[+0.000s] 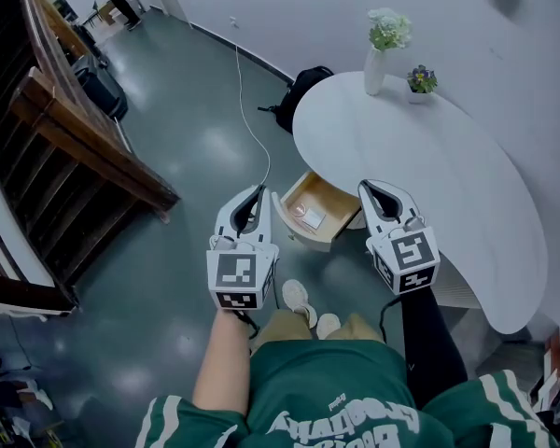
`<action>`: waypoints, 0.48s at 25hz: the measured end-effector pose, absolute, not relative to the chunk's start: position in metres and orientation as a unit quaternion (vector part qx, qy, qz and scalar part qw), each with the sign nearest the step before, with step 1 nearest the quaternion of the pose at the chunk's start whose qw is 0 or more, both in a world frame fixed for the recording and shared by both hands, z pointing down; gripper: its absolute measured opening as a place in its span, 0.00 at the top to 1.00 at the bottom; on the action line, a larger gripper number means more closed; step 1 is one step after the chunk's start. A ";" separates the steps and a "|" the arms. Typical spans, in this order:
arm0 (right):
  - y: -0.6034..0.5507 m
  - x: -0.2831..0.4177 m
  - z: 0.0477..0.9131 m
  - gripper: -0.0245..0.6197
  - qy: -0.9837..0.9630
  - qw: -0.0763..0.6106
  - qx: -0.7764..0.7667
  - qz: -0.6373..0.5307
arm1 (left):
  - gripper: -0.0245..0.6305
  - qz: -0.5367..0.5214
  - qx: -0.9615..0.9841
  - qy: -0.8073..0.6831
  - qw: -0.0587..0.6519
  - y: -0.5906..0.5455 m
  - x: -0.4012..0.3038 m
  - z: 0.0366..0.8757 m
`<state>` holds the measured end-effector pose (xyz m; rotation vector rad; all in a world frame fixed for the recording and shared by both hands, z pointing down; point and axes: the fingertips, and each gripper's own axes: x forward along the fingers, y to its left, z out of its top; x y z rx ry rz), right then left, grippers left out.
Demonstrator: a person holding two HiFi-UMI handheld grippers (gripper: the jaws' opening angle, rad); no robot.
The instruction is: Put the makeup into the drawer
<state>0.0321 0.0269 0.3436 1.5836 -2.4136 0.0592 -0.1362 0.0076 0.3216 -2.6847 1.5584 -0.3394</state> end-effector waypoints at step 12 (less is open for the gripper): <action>0.057 0.037 0.326 0.96 -0.828 0.126 0.547 -0.005 | 0.96 -0.104 -0.856 0.507 0.020 0.038 -0.137 0.309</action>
